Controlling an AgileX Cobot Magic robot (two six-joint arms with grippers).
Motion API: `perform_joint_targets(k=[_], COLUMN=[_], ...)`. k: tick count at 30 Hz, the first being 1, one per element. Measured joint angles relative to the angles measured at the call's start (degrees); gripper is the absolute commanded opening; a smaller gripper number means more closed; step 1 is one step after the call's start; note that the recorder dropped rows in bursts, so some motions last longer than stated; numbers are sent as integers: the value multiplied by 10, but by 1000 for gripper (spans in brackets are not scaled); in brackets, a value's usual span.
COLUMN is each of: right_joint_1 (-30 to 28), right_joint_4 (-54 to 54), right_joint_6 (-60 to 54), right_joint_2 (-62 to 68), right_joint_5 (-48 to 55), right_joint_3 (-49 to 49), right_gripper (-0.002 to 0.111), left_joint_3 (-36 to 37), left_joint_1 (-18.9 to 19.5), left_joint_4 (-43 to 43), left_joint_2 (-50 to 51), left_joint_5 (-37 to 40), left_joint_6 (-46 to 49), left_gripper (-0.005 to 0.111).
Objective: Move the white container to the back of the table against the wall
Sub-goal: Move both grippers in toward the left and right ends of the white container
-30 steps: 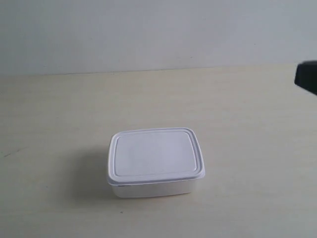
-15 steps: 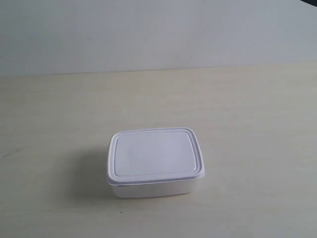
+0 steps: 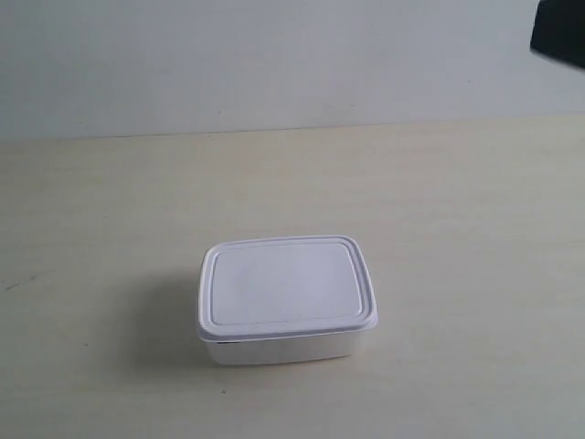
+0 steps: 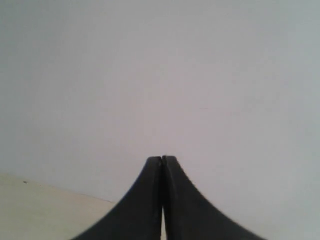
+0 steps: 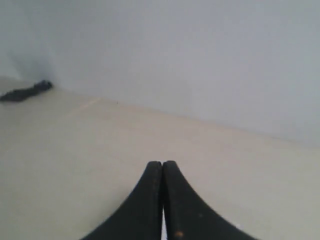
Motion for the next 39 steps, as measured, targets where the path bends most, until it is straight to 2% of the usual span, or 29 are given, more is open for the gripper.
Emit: perform_joint_targets(k=[3,8,13,17,22,27,31,39], right_joint_1=[0,0,0,0,0,0,0,0], right_joint_4=[-10,-24,-33,-29,-3,36,65,76], right_joint_6=[1,2,2,2,24,61,88,210], right_joint_2=[26,99,172,227,294,359,397,447], right_joint_5=[85,186,189,162,99,28,-10,-81], right_joint_3=[0,0,17,42,69,86,88,88], right_gripper=[0,0,0,0,0,0,0,0], left_joint_3=[0,10,83,156,201,213,213,213], left_joint_1=[-30,-112,-187,-244,-332,-409,-434,-438], left_joint_4=[-28,-117,-221,-302,-357,-367,-369,-370], left_joint_2=[0,25,86,144,202,267,325,428], left_joint_5=[10,118,194,204,148,47,1,-40], left_joint_6=[-10,-6,45,67,98,110,112,114], left_gripper=[0,0,0,0,0,0,0,0])
